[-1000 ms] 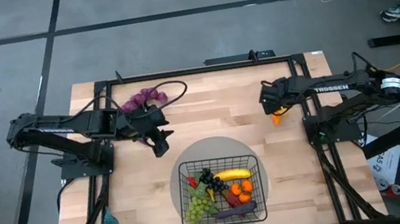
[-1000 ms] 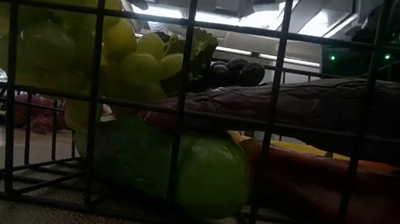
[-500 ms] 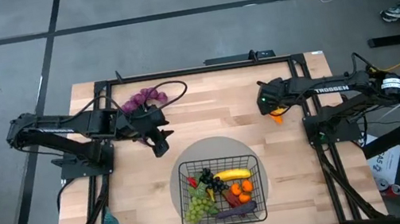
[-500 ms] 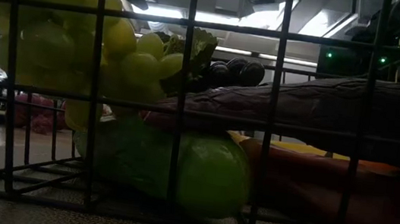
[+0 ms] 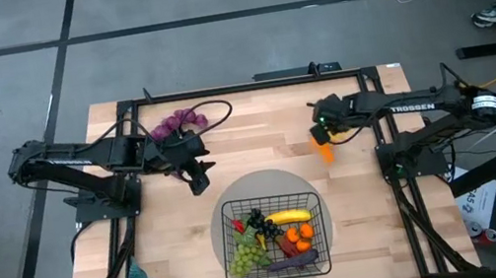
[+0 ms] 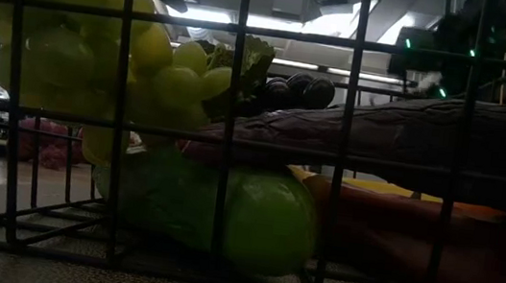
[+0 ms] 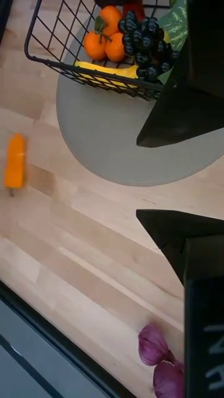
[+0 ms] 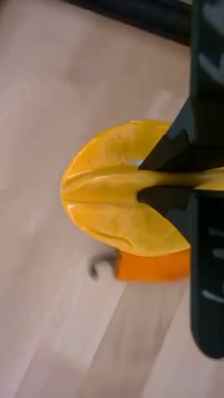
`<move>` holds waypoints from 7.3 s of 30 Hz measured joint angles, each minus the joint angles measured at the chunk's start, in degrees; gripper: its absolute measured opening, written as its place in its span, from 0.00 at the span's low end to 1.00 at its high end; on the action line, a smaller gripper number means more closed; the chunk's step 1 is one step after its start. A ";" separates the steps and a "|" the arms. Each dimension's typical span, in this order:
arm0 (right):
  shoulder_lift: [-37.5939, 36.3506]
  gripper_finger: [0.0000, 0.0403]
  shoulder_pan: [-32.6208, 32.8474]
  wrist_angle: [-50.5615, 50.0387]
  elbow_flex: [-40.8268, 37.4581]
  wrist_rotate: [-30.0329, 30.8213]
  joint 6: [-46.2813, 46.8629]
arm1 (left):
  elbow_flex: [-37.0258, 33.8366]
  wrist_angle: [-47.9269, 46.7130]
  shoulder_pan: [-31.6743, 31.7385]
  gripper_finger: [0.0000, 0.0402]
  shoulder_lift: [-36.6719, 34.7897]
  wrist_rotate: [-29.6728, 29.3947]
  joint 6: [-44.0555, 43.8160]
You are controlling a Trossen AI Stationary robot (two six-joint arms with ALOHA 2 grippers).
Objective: Build produce basket
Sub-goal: Put the starfruit into the wire basket, then put the orange chili pepper into the wire basket, then put the purple garlic into the wire basket
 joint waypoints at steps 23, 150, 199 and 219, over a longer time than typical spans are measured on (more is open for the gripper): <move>0.08 0.07 36.05 16.03 20.02 -10.55 -9.82 | 0.00 0.01 0.00 0.42 0.02 0.02 0.14; 4.38 0.07 17.23 40.73 5.21 -14.25 -16.77 | 0.00 0.01 0.00 0.42 0.02 -1.29 0.24; 7.10 0.41 46.23 41.07 9.03 -13.62 0.86 | 0.00 0.01 0.02 0.42 0.00 -1.27 0.42; 4.88 0.41 30.81 33.10 9.03 -18.97 -3.68 | 0.00 0.02 0.02 0.42 0.00 -1.27 0.30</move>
